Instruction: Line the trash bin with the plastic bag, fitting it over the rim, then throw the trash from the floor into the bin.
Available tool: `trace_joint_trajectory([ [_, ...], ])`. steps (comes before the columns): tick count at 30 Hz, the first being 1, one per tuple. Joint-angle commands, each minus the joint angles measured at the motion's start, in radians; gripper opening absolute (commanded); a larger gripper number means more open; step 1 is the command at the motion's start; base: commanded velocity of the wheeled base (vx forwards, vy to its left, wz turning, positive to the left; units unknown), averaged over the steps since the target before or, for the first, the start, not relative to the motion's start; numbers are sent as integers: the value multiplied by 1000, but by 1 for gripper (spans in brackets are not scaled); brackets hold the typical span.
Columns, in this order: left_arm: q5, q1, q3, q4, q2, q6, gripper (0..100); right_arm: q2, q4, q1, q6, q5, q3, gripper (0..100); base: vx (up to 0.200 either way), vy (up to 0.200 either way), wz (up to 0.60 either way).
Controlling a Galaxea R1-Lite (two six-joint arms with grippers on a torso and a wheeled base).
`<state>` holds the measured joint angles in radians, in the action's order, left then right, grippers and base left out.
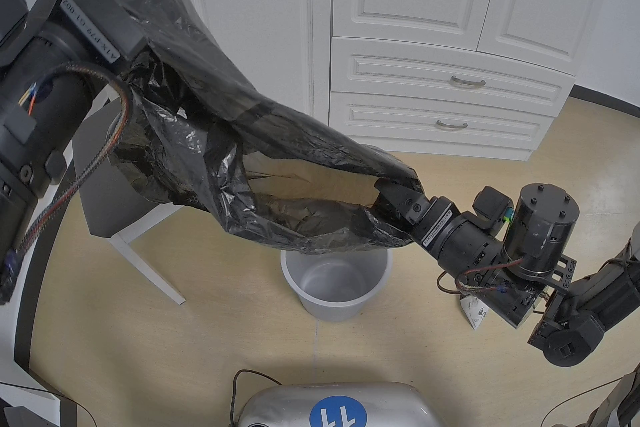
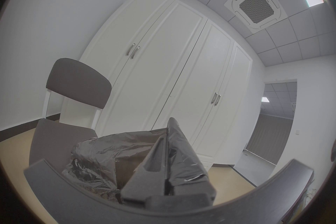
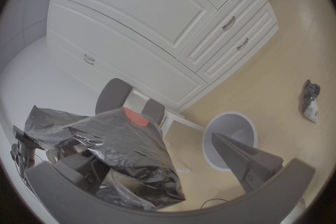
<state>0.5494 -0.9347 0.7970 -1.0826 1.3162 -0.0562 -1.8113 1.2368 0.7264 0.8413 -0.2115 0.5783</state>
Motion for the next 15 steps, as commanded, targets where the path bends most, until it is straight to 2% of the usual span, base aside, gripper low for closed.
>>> trace_joint_trajectory([
  [1, 1, -16, -2, -4, 15, -1, 0, -69, 55, 10, -4, -20, -15, 100, 0, 0, 0],
  [15, 1, -18, -4, -4, 12, -1, 0, -62, 66, 18, -13, -23, -18, 100, 0, 0, 0],
])
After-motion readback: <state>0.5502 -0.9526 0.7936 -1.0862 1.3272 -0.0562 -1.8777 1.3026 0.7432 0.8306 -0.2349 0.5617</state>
